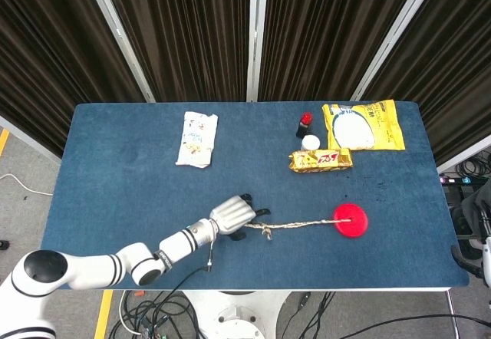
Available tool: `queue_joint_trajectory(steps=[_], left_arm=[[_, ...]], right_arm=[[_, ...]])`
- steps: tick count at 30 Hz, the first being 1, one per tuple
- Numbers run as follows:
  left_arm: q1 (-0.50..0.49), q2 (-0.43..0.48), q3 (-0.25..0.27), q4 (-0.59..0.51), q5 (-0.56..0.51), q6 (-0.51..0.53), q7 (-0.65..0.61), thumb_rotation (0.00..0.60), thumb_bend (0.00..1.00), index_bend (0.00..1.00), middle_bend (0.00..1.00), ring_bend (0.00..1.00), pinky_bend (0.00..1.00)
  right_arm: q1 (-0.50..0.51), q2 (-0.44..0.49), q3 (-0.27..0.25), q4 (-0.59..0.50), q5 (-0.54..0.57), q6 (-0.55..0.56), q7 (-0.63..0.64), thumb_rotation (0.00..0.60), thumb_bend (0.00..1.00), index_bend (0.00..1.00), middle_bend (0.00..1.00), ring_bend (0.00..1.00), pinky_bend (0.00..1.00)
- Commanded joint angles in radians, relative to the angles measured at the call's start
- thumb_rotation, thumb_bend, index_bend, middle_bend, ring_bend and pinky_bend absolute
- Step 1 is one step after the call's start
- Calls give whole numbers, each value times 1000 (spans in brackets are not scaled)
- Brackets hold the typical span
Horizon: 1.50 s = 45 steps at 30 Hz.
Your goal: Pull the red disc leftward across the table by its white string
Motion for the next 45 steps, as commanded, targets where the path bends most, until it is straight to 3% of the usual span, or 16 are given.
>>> queue_joint_trajectory(steps=[1, 4, 8, 11, 18, 27, 35, 42, 45], left_arm=[[16, 15, 10, -13, -9, 24, 19, 600, 289, 240, 883, 541, 279], [38, 27, 13, -22, -18, 66, 48, 600, 325, 349, 916, 614, 407], [89, 57, 23, -42, -27, 154, 101, 600, 354, 607, 957, 695, 610], [139, 115, 32, -82, -48, 215, 134, 600, 354, 725, 961, 715, 649], [298, 313, 32, -171, -100, 408, 112, 600, 354, 741, 954, 715, 646], [490, 486, 19, -84, -169, 584, -14, 600, 366, 745, 929, 689, 662], [543, 511, 9, 13, -182, 612, -11, 600, 365, 754, 928, 686, 657], [556, 470, -61, 88, -279, 657, 136, 600, 360, 773, 927, 686, 655], [555, 466, -71, 70, -284, 651, 144, 600, 357, 777, 927, 686, 649]], right_arm=[[1, 0, 0, -2, -1, 0, -3, 600, 216, 0, 0, 0, 0], [2, 1, 0, -7, -3, 1, -8, 600, 216, 0, 0, 0, 0], [3, 4, 0, -14, -5, 0, -14, 600, 216, 0, 0, 0, 0], [4, 6, 0, -21, -8, 0, -22, 600, 216, 0, 0, 0, 0], [14, 5, -3, -44, -15, -9, -51, 600, 216, 0, 0, 0, 0], [24, 7, -2, -82, -25, -6, -100, 600, 216, 0, 0, 0, 0], [27, 9, -6, -109, -32, 0, -138, 600, 217, 0, 0, 0, 0], [27, 6, -7, -105, -20, -8, -136, 600, 216, 0, 0, 0, 0], [28, 3, -7, -98, -17, -13, -131, 600, 216, 0, 0, 0, 0]])
